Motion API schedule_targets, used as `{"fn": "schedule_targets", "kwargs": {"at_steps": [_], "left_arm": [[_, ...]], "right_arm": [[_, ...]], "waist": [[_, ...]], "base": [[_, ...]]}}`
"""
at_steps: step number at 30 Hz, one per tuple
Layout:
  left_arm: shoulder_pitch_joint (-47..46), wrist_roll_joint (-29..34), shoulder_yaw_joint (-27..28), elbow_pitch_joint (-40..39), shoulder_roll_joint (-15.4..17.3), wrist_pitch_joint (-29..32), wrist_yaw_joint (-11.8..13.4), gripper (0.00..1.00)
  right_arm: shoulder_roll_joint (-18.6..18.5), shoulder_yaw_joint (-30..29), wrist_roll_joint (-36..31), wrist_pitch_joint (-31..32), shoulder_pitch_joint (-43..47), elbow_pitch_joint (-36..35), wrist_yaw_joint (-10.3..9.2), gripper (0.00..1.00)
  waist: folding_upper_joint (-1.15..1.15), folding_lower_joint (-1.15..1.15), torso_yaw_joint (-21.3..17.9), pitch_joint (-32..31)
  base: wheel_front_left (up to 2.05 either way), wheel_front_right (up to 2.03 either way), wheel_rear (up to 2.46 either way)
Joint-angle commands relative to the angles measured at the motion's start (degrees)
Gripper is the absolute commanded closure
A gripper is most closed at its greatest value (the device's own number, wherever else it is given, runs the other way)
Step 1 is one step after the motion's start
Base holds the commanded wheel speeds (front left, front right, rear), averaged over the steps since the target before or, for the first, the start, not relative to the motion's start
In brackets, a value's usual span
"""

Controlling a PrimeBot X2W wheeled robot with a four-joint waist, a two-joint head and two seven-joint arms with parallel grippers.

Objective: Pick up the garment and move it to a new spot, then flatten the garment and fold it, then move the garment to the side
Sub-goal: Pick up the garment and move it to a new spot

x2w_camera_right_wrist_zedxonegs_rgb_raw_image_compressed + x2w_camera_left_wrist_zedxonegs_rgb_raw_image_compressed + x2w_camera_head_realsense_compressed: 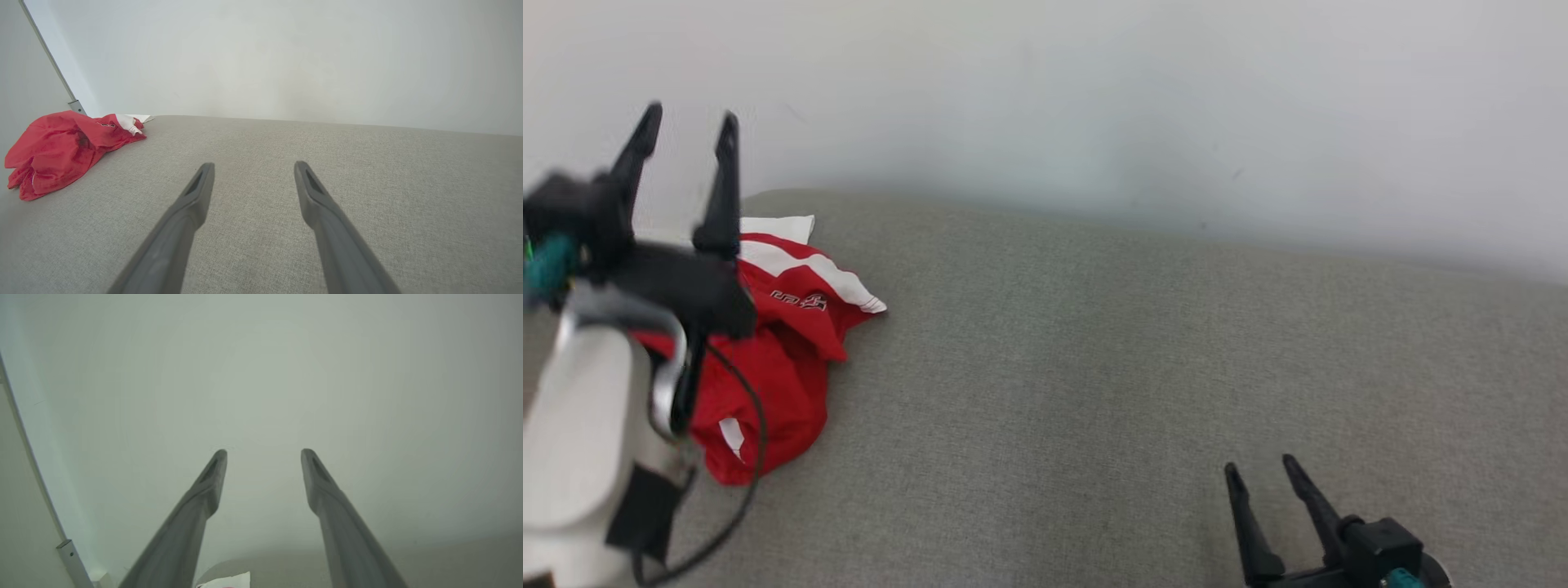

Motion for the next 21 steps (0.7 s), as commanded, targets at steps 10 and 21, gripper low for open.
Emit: {"fn": "schedule_targets", "kwargs": {"at_steps": [10, 21], "left_arm": [[26.96, 0.88, 2.53, -17.79, -6.25, -6.44, 5.39, 0.0], [48.23, 4.31, 6.53, -19.51, -10.95, -6.49, 5.35, 0.0]], "right_arm": [[0.0, -6.37, -0.48, -0.52, 1.33, -1.14, -0.12, 0.0], [0.01, -8.38, -1.92, 0.47, 2.42, 0.13, -0.12, 0.0]], "waist": [[0.0, 0.01, -1.85, -1.07], [0.0, 0.01, -10.05, -2.77]], "base": [[0.0, 0.0, 0.0], [0.0, 0.0, 0.0]]}}
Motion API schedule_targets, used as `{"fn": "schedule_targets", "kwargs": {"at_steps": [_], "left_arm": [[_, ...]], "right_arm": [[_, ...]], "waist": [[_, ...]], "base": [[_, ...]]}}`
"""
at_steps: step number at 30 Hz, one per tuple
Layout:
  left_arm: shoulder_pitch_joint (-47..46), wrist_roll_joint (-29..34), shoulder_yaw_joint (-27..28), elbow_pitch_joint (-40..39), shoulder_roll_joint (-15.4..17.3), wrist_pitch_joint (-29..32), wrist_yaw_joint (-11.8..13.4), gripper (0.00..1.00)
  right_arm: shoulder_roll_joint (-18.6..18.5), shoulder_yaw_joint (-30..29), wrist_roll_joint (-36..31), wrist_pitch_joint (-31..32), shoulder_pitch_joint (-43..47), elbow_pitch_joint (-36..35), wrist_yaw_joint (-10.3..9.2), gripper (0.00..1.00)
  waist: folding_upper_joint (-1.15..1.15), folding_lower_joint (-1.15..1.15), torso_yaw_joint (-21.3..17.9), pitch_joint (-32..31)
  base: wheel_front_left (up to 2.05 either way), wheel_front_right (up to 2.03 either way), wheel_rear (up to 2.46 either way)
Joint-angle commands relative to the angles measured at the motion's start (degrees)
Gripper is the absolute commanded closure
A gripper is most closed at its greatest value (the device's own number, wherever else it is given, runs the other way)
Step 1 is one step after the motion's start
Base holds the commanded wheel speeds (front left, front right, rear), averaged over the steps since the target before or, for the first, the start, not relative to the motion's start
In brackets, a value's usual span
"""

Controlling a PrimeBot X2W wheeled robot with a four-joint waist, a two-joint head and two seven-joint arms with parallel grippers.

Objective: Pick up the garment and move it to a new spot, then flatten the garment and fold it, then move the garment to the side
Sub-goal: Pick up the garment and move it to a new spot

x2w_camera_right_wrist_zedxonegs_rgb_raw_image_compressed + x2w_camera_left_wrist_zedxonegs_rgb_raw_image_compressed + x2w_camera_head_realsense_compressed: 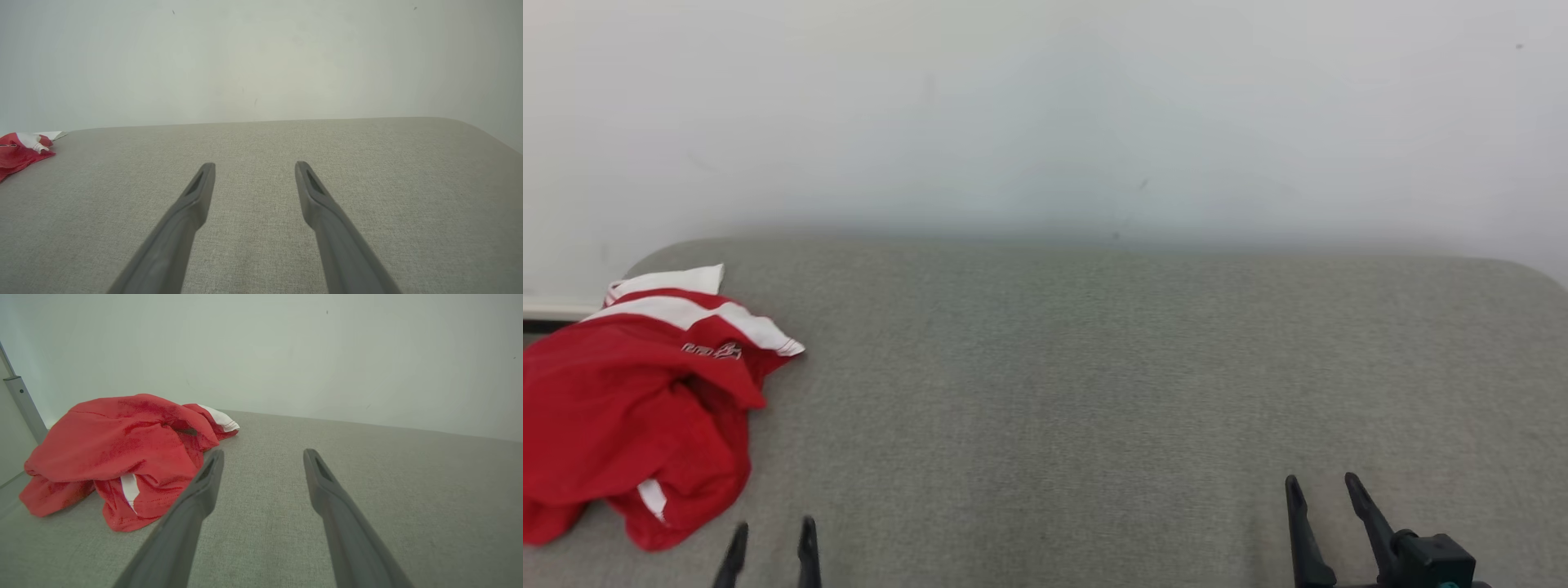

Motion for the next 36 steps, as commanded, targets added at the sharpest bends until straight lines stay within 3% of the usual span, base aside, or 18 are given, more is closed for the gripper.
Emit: {"fn": "schedule_targets", "kwargs": {"at_steps": [1, 18, 30, 36], "left_arm": [[2.28, 0.93, -0.16, 0.22, -1.21, -0.21, 1.19, 0.0], [5.82, 0.0, -1.39, -1.27, -1.97, 1.39, 3.25, 0.0], [6.88, -0.24, -1.78, -3.57, -1.91, 2.78, 4.49, 0.0], [7.12, 0.03, -1.6, -4.87, -1.32, 3.46, 5.2, 0.0]], "right_arm": [[0.04, 0.08, -0.25, 0.2, 0.66, 0.23, -0.12, 0.0], [0.03, -0.58, -1.11, 2.34, 2.16, 0.83, -0.12, 0.0], [0.03, -0.6, -0.51, 2.18, 2.32, 0.67, -0.12, 0.0], [0.03, 0.09, -0.25, 2.01, 2.54, 0.75, -0.12, 0.0]], "waist": [[0.0, 0.0, -3.16, -1.34], [0.0, 0.0, -5.51, -1.96], [0.0, 0.0, -4.58, -2.03], [0.0, 0.0, -1.96, -1.95]], "base": [[0.0, 0.0, 0.0], [0.0, 0.0, 0.0], [0.0, 0.0, 0.0], [0.0, 0.0, 0.0]]}}
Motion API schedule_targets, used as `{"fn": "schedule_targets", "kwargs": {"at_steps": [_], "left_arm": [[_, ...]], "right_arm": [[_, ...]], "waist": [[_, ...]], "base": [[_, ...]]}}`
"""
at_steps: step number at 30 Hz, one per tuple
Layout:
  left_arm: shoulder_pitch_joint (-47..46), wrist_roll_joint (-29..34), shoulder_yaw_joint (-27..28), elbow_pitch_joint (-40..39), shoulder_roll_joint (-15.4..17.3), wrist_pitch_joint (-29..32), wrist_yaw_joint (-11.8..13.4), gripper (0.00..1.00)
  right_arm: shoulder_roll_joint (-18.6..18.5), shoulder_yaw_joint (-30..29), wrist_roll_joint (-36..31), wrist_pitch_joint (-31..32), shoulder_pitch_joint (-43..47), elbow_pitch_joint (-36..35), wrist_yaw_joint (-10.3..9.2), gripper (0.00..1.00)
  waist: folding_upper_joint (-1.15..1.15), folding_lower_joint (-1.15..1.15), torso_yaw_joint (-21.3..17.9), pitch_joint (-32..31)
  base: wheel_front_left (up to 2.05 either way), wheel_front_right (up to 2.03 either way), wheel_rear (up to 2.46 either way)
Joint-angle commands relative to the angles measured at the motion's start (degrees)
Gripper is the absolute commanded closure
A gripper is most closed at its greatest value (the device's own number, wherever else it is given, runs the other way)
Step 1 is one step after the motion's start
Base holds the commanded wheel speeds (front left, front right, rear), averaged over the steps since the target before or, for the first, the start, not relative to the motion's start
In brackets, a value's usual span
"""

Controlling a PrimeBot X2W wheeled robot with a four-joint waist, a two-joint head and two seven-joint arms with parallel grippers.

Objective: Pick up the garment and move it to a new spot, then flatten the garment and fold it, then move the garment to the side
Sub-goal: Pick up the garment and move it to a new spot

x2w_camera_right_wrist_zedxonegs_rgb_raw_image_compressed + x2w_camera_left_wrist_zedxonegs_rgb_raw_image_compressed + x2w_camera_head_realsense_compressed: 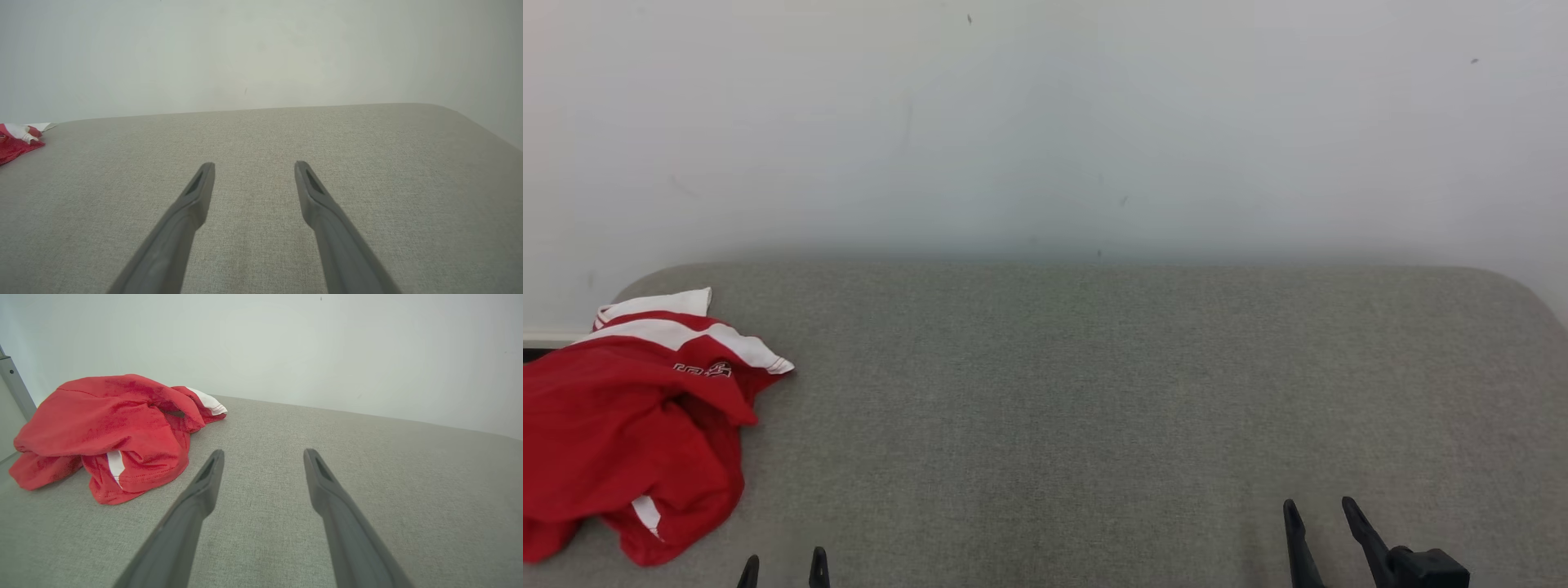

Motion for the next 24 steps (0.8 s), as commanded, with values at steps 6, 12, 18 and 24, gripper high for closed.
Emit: {"fn": "schedule_targets", "kwargs": {"at_steps": [6, 12, 18, 24], "left_arm": [[1.24, -0.23, 0.55, -1.48, 1.23, 1.35, 0.54, 0.0], [1.93, -0.64, 1.56, -2.41, 3.01, 2.81, 0.82, 0.0], [2.88, -1.38, 3.13, -3.03, 4.5, 3.27, 1.17, 0.0], [4.22, -2.4, 4.78, -4.53, 4.17, 1.91, 2.67, 0.0]], "right_arm": [[0.01, 1.31, 1.05, -0.4, 0.97, 0.55, -0.12, 0.0], [0.02, 3.21, 2.26, -0.82, 1.36, 1.22, -0.12, 0.0], [0.01, 5.15, 3.38, -1.24, 1.37, 2.04, -0.12, 0.0], [0.0, 8.34, 2.8, -0.85, -2.08, 2.68, -0.12, 0.0]], "waist": [[0.0, 0.0, 6.51, -0.29], [0.0, 0.0, 14.73, -0.67], [0.0, 0.0, 21.83, -1.19], [0.0, 0.0, 24.84, 1.18]], "base": [[0.0, 0.0, 0.0], [0.0, 0.0, 0.0], [0.0, 0.0, 0.0], [0.0, 0.0, 0.0]]}}
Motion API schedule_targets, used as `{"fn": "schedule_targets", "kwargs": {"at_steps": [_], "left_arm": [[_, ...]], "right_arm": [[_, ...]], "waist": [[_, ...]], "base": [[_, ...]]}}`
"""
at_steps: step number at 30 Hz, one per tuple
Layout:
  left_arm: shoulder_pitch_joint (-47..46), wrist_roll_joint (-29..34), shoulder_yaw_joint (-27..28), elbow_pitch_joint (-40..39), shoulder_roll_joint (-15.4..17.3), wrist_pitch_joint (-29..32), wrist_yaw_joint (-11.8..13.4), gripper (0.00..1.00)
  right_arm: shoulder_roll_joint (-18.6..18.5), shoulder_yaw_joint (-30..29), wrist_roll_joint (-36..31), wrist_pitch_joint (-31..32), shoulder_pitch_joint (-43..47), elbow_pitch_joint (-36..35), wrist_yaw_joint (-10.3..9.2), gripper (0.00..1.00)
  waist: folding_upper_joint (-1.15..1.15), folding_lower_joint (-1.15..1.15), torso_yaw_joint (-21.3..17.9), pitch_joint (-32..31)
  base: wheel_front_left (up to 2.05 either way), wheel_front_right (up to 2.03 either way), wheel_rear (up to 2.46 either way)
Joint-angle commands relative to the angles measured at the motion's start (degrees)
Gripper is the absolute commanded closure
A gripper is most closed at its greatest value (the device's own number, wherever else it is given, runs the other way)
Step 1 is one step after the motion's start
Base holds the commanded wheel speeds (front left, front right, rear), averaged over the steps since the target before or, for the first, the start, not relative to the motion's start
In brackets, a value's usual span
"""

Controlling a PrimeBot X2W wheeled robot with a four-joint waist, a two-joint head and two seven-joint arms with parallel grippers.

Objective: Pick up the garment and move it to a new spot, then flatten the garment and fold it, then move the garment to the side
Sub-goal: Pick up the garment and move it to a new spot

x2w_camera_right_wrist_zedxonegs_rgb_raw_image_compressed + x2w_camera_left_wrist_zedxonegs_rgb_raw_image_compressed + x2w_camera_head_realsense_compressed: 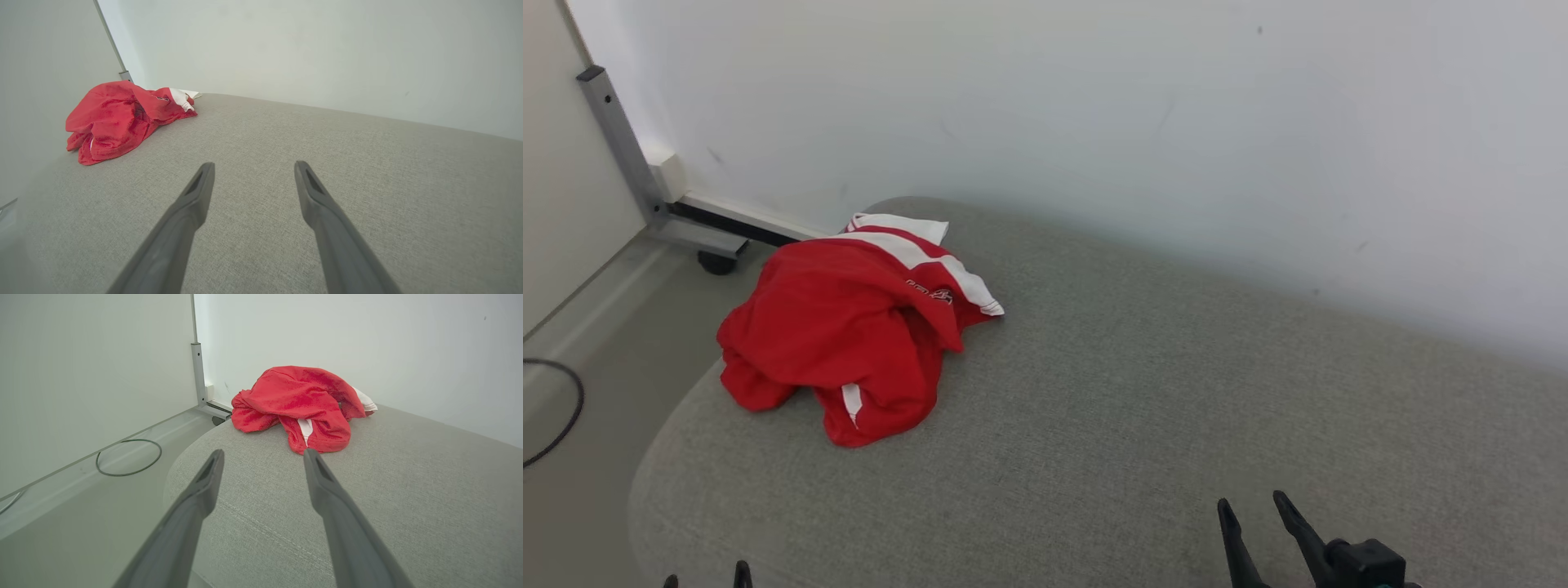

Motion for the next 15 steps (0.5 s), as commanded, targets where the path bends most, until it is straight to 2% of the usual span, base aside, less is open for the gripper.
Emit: {"fn": "schedule_targets", "kwargs": {"at_steps": [1, 15], "left_arm": [[0.95, -0.48, 0.24, -0.47, -0.35, -0.48, 0.42, 0.0], [3.42, -1.65, 1.67, -2.19, -1.2, -2.09, 2.16, 0.0]], "right_arm": [[0.01, 0.66, -0.54, 0.2, -0.79, 0.38, -0.12, 0.0], [0.0, 5.86, -0.32, 0.07, -5.85, 3.67, -0.12, 0.0]], "waist": [[0.0, 0.0, 3.52, 1.91], [0.0, 0.0, 5.31, 4.36]], "base": [[0.0, 0.0, 0.0], [0.0, 0.0, 0.0]]}}
